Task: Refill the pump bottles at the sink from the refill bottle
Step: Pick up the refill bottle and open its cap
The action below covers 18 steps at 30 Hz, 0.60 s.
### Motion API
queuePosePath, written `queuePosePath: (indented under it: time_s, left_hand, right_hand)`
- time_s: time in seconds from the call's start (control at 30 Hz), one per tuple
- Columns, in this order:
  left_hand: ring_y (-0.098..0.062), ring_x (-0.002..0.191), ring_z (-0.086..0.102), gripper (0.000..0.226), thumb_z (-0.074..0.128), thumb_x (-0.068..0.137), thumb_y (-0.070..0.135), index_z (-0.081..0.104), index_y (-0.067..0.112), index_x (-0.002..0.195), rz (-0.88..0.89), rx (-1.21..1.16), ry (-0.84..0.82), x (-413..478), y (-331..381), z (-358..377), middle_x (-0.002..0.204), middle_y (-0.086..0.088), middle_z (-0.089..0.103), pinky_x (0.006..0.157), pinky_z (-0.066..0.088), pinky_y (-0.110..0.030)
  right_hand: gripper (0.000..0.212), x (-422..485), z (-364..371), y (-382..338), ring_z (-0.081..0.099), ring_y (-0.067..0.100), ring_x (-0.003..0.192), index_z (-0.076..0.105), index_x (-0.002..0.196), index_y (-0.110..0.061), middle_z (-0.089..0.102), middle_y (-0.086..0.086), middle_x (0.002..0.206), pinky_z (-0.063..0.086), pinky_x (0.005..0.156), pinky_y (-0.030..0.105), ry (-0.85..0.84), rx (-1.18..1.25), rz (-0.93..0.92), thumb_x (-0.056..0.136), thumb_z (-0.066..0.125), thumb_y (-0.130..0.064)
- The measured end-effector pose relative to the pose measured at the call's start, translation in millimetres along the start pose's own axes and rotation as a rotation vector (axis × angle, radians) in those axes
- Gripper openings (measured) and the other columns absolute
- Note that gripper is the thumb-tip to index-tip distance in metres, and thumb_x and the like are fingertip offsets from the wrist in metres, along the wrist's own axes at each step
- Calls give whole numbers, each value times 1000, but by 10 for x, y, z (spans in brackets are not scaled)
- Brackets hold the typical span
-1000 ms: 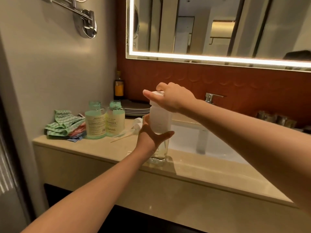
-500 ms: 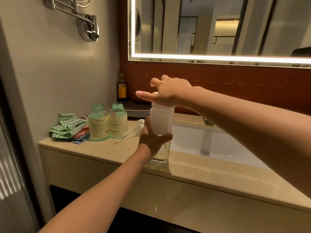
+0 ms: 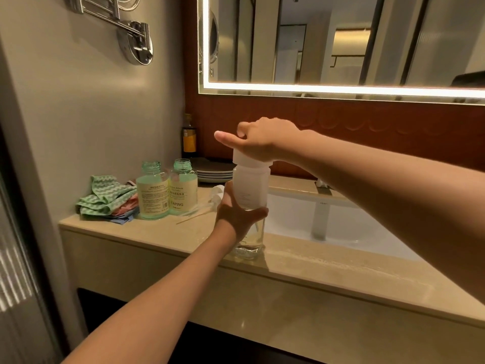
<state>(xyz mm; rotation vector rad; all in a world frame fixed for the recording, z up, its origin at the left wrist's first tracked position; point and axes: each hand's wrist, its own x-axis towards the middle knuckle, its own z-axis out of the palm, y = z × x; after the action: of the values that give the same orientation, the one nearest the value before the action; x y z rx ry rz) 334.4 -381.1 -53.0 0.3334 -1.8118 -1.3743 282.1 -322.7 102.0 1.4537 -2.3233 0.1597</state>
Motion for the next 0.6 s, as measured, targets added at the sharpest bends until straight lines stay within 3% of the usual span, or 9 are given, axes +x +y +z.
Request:
queuePosePath:
  time_s: [0.03,0.1,0.2,0.27,0.33,0.4,0.5,0.57,0.6]
  left_hand:
    - [-18,107,46,77,79,71,14,29,23,129,8,39,2,11,-5,1,115,-2,46,86,49,-31]
    - [-17,108,46,78,79,71,15,30,21,131,27,63,1,31,-14,4,117,-1,47,84,47,-29]
    - [-20,109,48,80,80,68,16,31,22,131,18,66,-2,51,-38,4,116,-2,48,88,51,-35]
    - [-22,107,51,81,82,67,18,32,21,131,39,52,-10,47,-61,-6,115,-4,50,84,54,-37]
    - [-21,105,53,83,82,66,24,33,21,132,70,20,-19,26,-75,-11,114,-6,51,78,56,-33]
    - [-23,106,52,83,81,66,27,32,23,132,39,-10,-11,20,-76,-8,116,-7,49,82,56,-39]
    - [-25,111,48,76,80,69,16,32,28,126,-13,-18,7,41,-56,10,117,-5,48,92,51,-46]
    - [-22,111,47,77,80,69,16,31,25,129,7,29,8,55,-54,10,117,-2,47,93,49,-39]
    - [-20,111,47,79,80,70,16,30,23,131,19,47,7,57,-54,11,117,-1,47,90,49,-34]
  right_hand:
    - [71,18,29,3,56,17,76,57,89,-14,58,3,80,39,59,22,1,-69,7,86,16,-72]
    - [63,30,79,14,50,14,67,54,86,-12,52,0,72,36,54,20,2,-99,-8,91,21,-65]
    - [44,-5,72,62,54,19,90,52,118,-12,60,7,105,42,70,26,-68,107,-109,99,28,-44]
    - [41,-30,61,72,49,24,114,45,131,-14,52,11,130,39,88,30,-143,346,-150,101,26,-34]
    - [48,-34,63,39,40,27,129,35,141,-20,39,9,145,34,101,37,-118,398,-153,100,25,-44]
    - [65,-26,62,-1,37,30,133,28,145,-26,32,8,150,37,100,42,-39,279,-94,92,23,-63]
    - [79,-18,75,-22,56,26,109,47,133,-21,55,8,125,42,72,28,42,-30,1,84,16,-75]
    - [76,-4,110,-4,58,18,83,61,108,-14,61,4,92,39,62,24,25,-77,16,87,16,-71]
    - [69,0,119,11,55,17,81,60,106,-13,60,4,92,39,61,24,4,-41,9,91,18,-66]
